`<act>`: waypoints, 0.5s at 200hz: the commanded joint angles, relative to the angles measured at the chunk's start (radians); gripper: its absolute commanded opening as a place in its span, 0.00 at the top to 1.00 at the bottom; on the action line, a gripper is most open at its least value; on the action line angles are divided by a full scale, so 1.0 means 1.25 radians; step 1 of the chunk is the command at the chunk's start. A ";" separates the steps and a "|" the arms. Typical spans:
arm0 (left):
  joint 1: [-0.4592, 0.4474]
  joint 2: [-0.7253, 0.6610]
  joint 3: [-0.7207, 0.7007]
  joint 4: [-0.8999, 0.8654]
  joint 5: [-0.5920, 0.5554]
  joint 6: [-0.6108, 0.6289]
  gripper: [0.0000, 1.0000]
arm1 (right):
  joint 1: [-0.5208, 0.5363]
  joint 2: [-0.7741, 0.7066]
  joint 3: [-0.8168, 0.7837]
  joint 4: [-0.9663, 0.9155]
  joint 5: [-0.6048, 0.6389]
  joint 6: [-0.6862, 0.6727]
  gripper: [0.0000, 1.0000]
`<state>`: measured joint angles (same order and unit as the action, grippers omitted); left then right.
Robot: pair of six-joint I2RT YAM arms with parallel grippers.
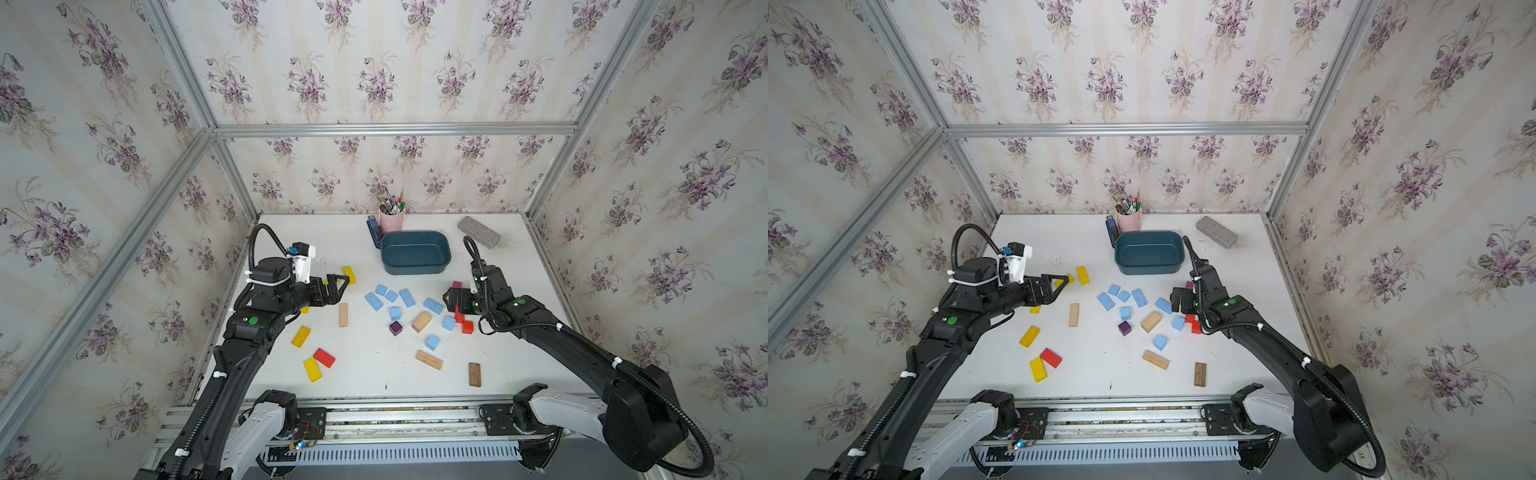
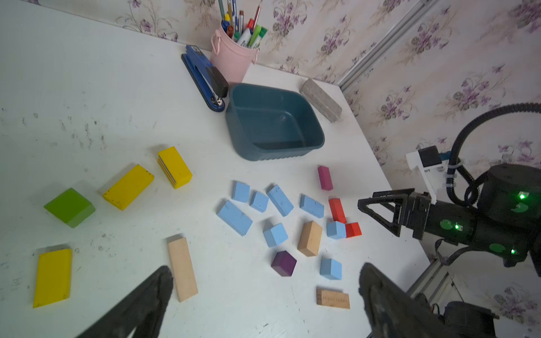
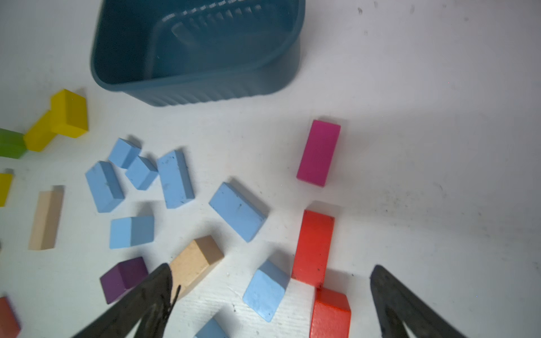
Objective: Pick out the blue building blocks
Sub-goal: Pick up the building block from the center of the board.
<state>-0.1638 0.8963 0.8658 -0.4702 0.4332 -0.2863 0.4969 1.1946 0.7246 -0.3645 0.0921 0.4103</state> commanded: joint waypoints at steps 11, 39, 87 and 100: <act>-0.068 -0.005 -0.014 -0.069 -0.017 0.098 0.01 | 0.078 0.017 -0.021 -0.068 0.109 0.096 0.04; -0.194 0.002 -0.010 -0.071 -0.052 0.128 0.01 | 0.127 0.033 -0.026 -0.072 0.142 0.155 0.07; -0.295 -0.013 -0.003 -0.069 -0.051 0.178 0.01 | 0.169 0.029 -0.018 -0.077 0.201 0.229 0.18; -0.309 -0.022 -0.005 -0.069 -0.051 0.186 0.01 | 0.186 0.033 -0.009 -0.080 0.221 0.244 0.21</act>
<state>-0.5247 0.8833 0.8539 -0.5571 0.3721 -0.1089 0.7021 1.2312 0.6960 -0.4473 0.2924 0.6350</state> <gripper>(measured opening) 0.993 0.811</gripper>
